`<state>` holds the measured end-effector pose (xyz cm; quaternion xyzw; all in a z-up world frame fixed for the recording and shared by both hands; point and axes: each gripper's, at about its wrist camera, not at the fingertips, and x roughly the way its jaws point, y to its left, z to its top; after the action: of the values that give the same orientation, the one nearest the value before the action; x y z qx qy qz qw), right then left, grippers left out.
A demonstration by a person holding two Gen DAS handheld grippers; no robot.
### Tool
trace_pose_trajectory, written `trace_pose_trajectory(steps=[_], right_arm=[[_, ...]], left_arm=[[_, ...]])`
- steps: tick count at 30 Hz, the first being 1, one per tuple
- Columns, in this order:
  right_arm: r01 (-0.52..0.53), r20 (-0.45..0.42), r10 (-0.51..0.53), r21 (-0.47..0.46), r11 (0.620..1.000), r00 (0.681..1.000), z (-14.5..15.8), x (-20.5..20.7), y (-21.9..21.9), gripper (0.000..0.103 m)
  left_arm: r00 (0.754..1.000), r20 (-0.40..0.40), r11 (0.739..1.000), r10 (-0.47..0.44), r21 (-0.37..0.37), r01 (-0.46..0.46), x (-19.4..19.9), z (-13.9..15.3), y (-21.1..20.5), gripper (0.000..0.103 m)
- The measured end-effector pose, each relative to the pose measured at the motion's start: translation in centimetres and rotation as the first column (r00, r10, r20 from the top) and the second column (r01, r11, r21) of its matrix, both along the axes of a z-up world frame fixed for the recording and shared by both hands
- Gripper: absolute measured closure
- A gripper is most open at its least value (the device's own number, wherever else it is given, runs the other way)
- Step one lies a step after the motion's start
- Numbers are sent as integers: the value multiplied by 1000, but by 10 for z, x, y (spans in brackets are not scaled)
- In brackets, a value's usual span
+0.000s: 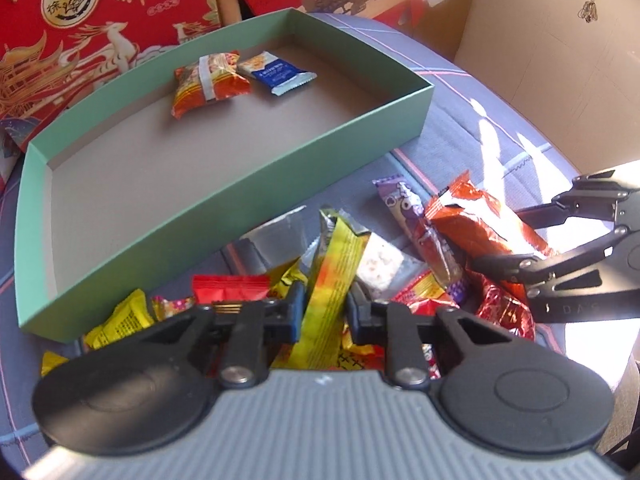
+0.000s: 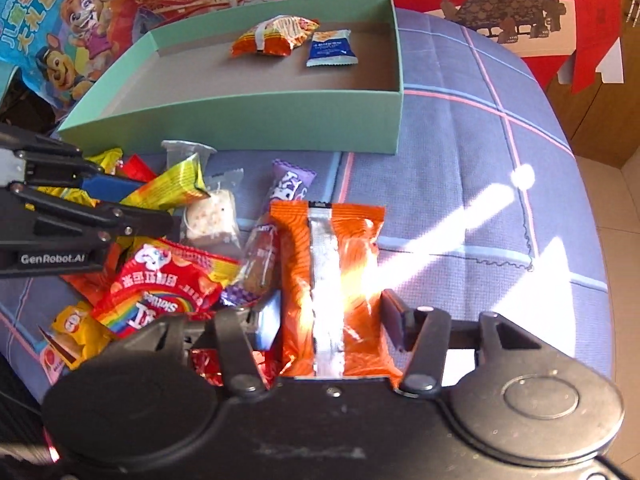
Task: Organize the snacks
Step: 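Grasp the yellow stick snack with the left gripper while the right grasps the orange bag, then carry both snacks into the green tray and open both grippers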
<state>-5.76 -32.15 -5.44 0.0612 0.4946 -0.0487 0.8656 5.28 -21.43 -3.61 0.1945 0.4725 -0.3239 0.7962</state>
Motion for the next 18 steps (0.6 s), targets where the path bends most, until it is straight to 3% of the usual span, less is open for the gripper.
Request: trace_pose_trajectory(steps=[4,7,10,11,12,18], right_arm=[[2,14,-2,-10,1000,1000,-1,-2,1,46],[-12,21,14,-70,997,1000,-2,1,10,44],[-20,36,24,-107,994,999,-3,2,16,53],[-14,36,18,-93,996,999,-1,3,16,54],[-4,38,6,-68,998,999,1,2,14,54],[55,40,-58,62,997,998,9,-8,-3,55]], left_arm=[[995,-74,998,61,-28,-63,3,-1,15,86],[993,-79,995,91,-27,-93,5,-3,21,76],[991,-82,994,104,-24,-107,5,-2,21,77],[990,-78,992,119,-36,-122,4,0,21,88],[989,-73,990,131,-47,-135,4,2,22,90],[982,-82,981,173,-75,-179,6,13,35,90]])
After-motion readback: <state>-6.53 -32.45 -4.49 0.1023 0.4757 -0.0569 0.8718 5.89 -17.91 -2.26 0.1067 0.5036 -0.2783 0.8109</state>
